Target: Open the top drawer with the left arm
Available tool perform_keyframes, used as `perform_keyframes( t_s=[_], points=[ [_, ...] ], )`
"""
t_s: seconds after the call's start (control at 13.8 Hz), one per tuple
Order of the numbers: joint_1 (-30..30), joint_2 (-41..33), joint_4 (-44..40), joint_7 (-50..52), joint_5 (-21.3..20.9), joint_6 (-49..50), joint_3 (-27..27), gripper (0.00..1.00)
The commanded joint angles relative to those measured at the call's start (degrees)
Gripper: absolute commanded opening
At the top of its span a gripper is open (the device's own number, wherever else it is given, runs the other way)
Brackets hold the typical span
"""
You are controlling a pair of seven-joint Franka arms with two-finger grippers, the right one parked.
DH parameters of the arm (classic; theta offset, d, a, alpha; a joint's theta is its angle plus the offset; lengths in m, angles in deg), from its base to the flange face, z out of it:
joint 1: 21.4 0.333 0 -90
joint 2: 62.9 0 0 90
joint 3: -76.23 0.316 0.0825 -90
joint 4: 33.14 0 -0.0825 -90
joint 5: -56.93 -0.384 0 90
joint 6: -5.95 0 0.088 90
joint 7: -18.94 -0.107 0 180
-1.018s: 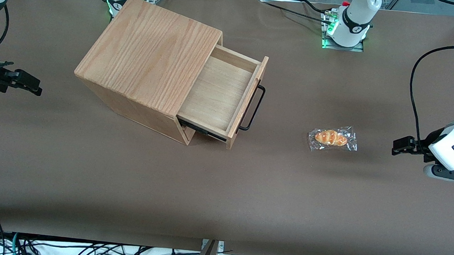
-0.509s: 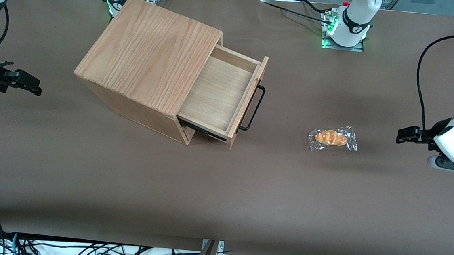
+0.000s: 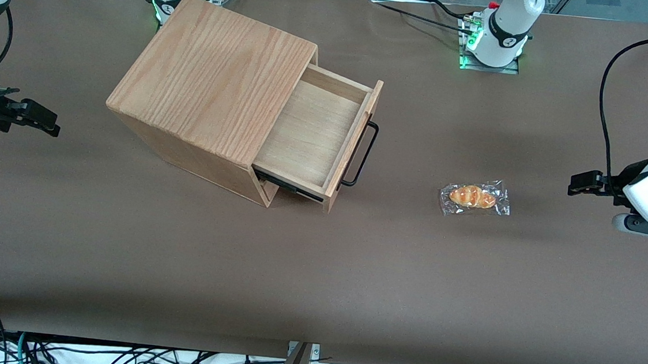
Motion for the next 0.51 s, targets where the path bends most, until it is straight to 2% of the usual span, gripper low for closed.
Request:
perform_keyframes(
  t_s=[0.0,0.44],
  points=[
    [0.16,-0.85,-0.49,-1.04,-0.87,1.31,-0.18,1.0],
    [0.34,-0.93,-1.63,0.01,-0.42,1.57,-0.01,1.0]
  ],
)
